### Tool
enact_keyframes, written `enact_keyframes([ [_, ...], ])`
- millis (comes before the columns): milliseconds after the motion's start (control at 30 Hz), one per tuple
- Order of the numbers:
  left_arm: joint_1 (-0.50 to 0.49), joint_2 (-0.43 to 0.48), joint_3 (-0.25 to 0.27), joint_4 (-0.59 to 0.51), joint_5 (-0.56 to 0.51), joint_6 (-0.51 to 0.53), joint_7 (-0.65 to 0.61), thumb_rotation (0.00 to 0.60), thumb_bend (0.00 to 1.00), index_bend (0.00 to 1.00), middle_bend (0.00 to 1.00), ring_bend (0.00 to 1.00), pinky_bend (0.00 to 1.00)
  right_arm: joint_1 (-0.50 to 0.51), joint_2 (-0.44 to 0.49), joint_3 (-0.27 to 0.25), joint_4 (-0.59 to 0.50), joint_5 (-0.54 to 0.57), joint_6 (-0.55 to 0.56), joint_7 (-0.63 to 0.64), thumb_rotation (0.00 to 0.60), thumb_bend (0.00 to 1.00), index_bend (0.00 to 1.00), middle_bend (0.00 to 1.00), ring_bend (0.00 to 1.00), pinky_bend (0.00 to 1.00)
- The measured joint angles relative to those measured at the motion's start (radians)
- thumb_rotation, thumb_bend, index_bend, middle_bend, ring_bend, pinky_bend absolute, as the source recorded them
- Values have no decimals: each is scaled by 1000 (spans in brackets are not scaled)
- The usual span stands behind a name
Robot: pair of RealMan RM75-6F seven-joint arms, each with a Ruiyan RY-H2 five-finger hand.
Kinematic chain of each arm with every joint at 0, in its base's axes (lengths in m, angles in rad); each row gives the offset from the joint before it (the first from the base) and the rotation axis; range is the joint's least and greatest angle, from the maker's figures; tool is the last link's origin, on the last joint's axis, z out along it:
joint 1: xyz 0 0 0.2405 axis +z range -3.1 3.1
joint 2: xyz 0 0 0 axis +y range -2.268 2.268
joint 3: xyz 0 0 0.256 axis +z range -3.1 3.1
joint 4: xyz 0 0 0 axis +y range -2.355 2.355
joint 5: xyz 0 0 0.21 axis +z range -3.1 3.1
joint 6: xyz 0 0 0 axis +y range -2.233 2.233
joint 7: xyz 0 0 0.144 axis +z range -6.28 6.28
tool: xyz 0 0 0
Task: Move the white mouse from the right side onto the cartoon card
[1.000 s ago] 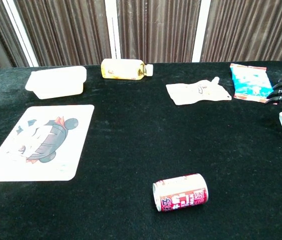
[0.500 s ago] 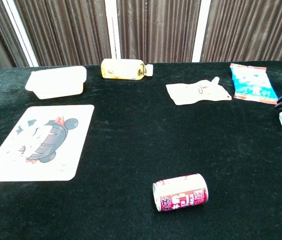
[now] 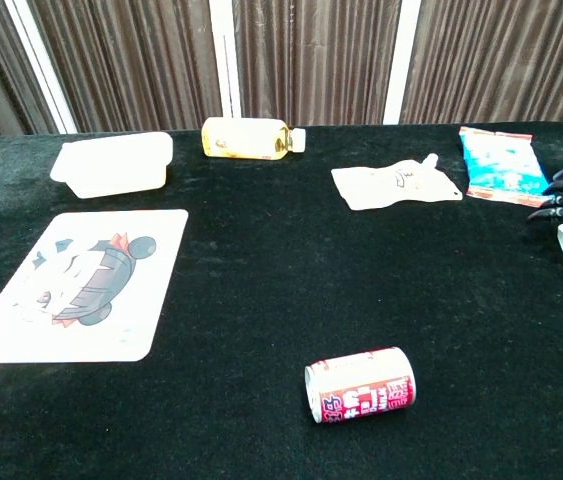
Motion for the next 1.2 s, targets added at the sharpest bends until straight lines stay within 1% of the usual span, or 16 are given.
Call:
enact_keyframes([
  [100,-1,0,2,0,1,-2,-2,600,0,0,0,0,0,11,-12,10,-1,16,-15,2,600,0,52,126,0,73],
  [200,0,1,2,0,1,-1,-4,600,0,0,0,0,0,17,-18,11,-2,23,-38,4,600,0,102,136,6,86],
  [233,-1,1,2,1,0,-1,-5,600,0,0,0,0,0,19,-19,11,-4,25,-46,6,600,0,123,155,21,101],
  [367,-3,0,4,4,-1,-6,-5,600,0,0,0,0,0,27,-21,6,-13,32,-68,22,600,15,189,269,126,223],
  [433,-3,0,5,4,0,-5,-5,600,0,0,0,0,0,27,-22,3,-15,33,-64,27,600,70,233,347,194,297],
  [500,-3,0,5,3,1,-4,-5,600,0,0,0,0,0,26,-22,-2,-17,31,-56,30,600,137,264,404,245,339],
  [600,-3,0,5,3,1,-3,-6,600,0,0,0,0,0,25,-24,-7,-19,29,-35,35,600,223,309,455,295,377],
  [667,-3,0,6,3,1,-3,-6,600,0,0,0,0,0,23,-25,-11,-20,28,-17,39,600,290,386,509,348,415],
  [767,-3,0,8,2,4,-3,-6,600,0,0,0,0,0,21,-28,-15,-19,29,5,43,600,375,473,567,402,461],
  [867,-3,0,11,0,7,-2,-7,600,0,0,0,0,0,16,-29,-17,-18,30,28,46,600,428,499,587,422,478],
  [933,-2,2,12,-2,10,-2,-8,600,0,0,0,0,0,13,-28,-18,-18,32,43,48,600,440,506,591,429,484],
  [1033,-2,5,14,-5,12,-4,-14,600,0,0,0,0,0,9,-25,-16,-20,37,78,53,600,447,507,593,431,489],
  [1200,-3,16,18,-16,19,-12,-33,600,0,0,0,0,0,9,-13,-15,-28,40,172,58,600,446,507,594,432,491],
])
